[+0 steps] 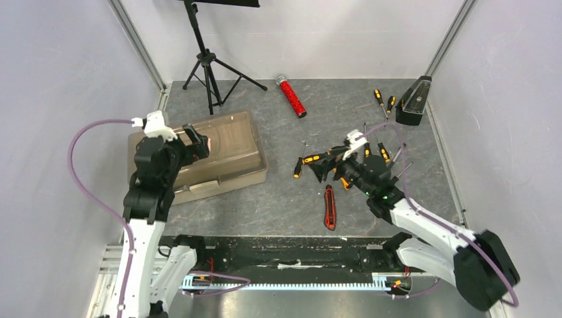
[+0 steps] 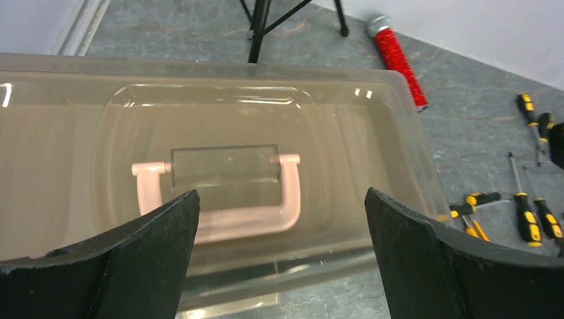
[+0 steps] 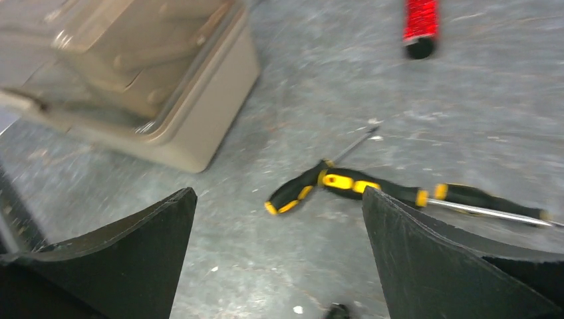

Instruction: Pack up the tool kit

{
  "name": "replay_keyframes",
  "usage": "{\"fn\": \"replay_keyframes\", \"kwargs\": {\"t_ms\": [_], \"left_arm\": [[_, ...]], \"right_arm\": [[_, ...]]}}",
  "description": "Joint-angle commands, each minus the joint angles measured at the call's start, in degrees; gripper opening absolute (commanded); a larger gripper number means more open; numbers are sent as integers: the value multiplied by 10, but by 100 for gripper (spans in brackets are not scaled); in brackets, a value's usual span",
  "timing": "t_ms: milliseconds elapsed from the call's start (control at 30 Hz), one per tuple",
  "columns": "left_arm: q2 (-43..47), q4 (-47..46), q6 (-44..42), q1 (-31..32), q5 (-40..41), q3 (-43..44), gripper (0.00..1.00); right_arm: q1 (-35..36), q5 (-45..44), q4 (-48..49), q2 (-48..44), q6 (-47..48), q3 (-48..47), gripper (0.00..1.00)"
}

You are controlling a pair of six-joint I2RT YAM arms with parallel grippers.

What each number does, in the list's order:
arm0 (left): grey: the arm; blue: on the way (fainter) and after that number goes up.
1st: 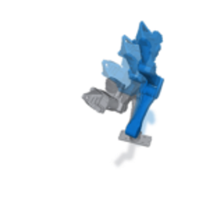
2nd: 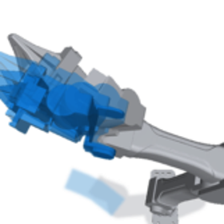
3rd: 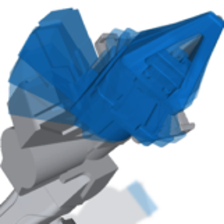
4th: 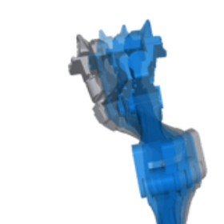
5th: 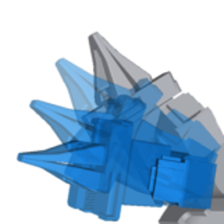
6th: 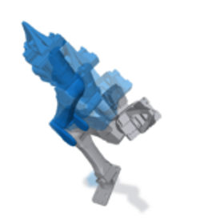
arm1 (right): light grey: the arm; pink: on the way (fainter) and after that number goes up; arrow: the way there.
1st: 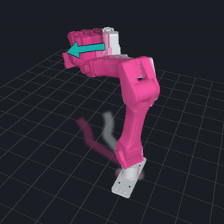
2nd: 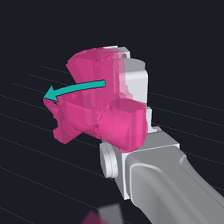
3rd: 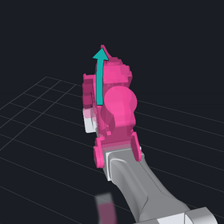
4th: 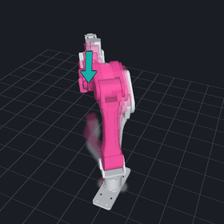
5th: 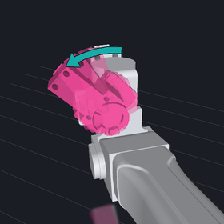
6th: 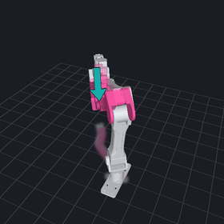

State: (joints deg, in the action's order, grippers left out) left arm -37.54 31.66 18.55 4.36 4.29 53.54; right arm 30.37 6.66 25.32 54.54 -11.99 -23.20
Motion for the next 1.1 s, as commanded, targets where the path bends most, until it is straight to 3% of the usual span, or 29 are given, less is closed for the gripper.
{"fn": "replay_keyframes", "kwargs": {"t_ms": [0,167,467,567,733,1067], "left_arm": [[-69,6,12,-7,43,58,100],[-135,10,0,-42,88,99,100],[-174,26,32,-246,154,111,100],[-177,13,58,-318,125,91,100],[-197,-18,81,-369,99,60,100],[-257,-4,86,-398,-47,60,100]], "right_arm": [[46,66,115,82,6,-46,98],[78,60,175,170,22,-73,98],[145,45,235,297,47,-152,98],[160,44,243,334,53,-178,98],[170,43,245,376,68,-212,98],[180,47,231,429,67,-253,98]]}}
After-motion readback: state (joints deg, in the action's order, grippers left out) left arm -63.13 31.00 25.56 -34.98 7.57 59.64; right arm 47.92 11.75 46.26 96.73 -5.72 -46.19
